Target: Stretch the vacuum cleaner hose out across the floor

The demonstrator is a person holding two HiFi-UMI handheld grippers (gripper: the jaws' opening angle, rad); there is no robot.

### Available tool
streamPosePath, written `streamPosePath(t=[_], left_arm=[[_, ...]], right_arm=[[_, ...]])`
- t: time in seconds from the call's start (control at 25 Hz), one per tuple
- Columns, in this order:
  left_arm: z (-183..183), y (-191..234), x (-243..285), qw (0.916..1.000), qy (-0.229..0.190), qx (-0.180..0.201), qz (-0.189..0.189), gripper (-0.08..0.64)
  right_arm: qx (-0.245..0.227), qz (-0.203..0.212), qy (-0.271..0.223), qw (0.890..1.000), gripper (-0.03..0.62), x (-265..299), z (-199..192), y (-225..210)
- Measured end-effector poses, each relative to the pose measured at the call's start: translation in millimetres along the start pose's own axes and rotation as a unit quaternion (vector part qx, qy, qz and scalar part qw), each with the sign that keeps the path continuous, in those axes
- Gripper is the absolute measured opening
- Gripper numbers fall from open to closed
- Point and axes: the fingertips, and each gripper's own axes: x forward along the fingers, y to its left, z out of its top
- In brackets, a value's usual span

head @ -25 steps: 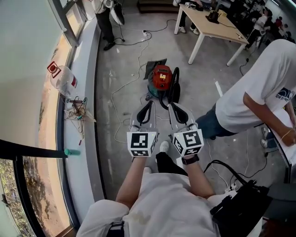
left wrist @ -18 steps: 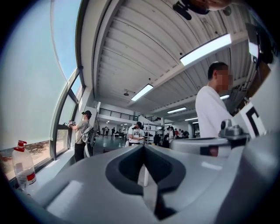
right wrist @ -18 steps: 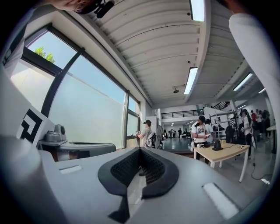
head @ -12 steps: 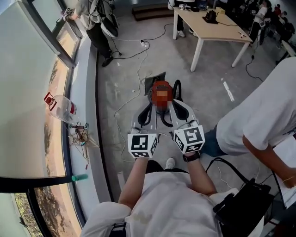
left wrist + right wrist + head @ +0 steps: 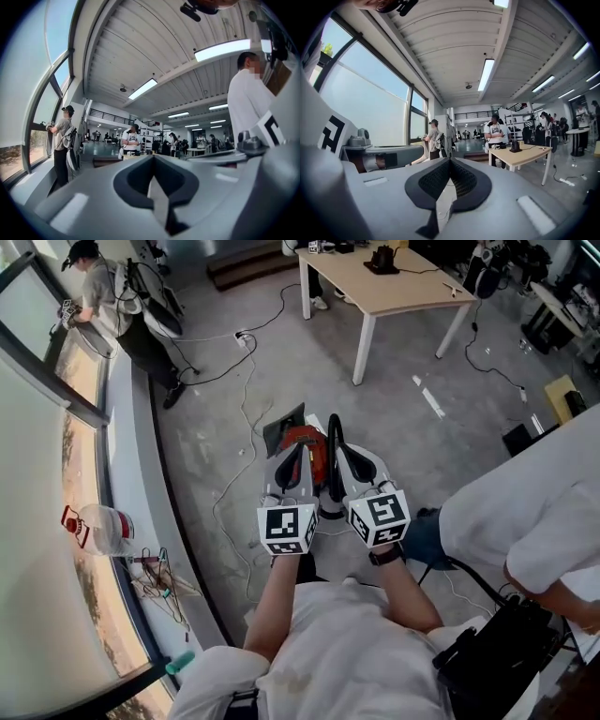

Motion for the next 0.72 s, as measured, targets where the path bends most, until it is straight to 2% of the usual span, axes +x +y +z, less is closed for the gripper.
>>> streamPosePath(t=[0.16,0.24,0.36,0.6,0.72], left_arm=[[9,48,52,0.9997,-0.003,0.007,-0.025,0.003],[5,64,64,0.9989,0.001,0.004,-0.046,0.003],[-13,81,89,0.9977,0.015,-0.01,-0.066,0.003],[-75,86,133,0.9937,0.077,-0.027,-0.076,0.003],[-101,89,150,0.9909,0.103,-0.041,-0.076,0.003]], right_arm=[[-0.006,-0.027,-0.018,0.999,-0.006,58,22,-12],[-0.004,-0.051,-0.011,0.999,-0.006,72,19,-14],[0.0,-0.073,0.017,0.997,-0.006,92,1,-28],[0.042,-0.097,0.091,0.99,-0.006,120,-61,-80],[0.059,-0.101,0.109,0.987,-0.006,136,-83,-99]])
